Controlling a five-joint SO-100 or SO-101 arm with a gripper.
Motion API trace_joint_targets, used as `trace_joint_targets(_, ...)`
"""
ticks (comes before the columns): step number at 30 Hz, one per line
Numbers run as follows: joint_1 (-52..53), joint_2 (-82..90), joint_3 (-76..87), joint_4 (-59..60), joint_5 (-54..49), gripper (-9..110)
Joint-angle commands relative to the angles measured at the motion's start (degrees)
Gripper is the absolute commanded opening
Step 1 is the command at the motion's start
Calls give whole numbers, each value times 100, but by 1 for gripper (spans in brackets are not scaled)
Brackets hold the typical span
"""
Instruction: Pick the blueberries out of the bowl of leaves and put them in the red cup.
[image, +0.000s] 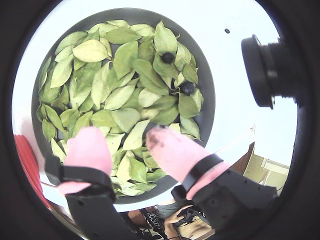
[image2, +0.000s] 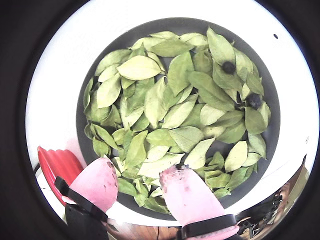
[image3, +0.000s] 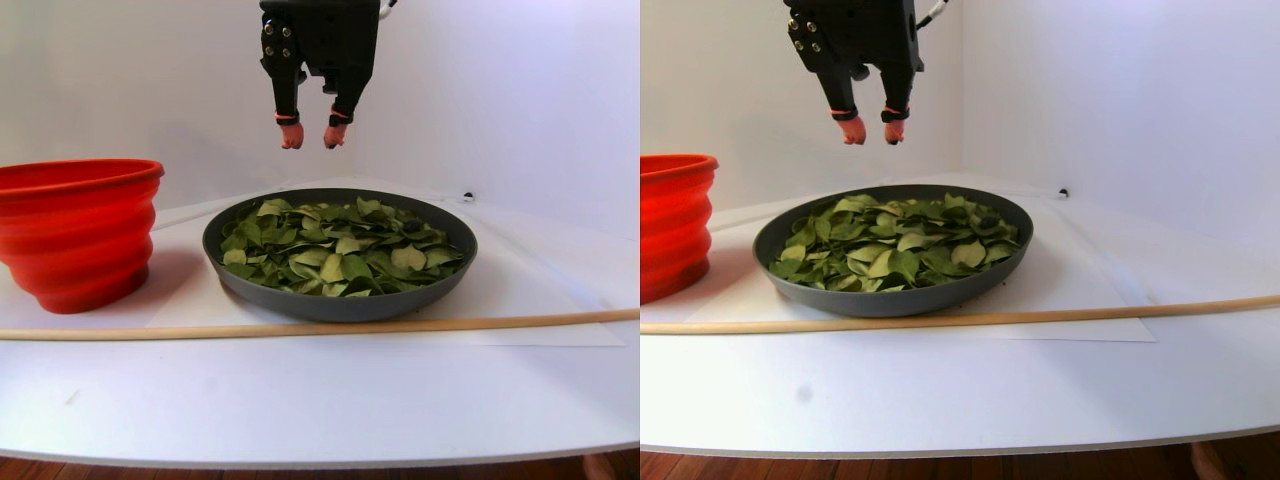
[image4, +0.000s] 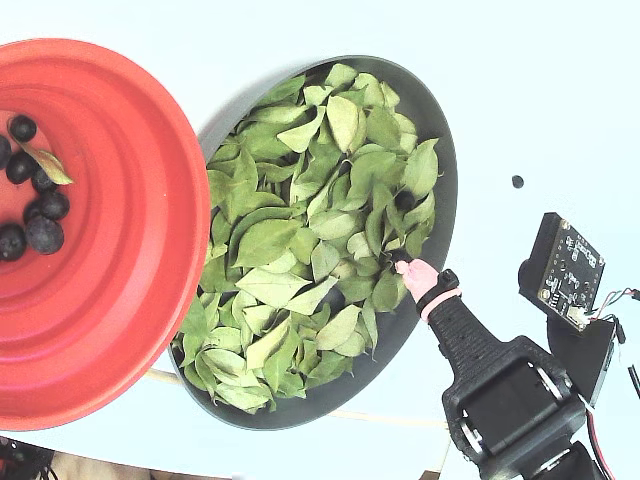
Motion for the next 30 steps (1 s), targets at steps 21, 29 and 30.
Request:
trace_joint_targets(21,940,-914,-694,-773,-519,16)
trace_joint_targets(29,1195,-1248,-800,-1011,-694,16)
trace_joint_targets(30,1230,-1318,-809,-1072,-721,16)
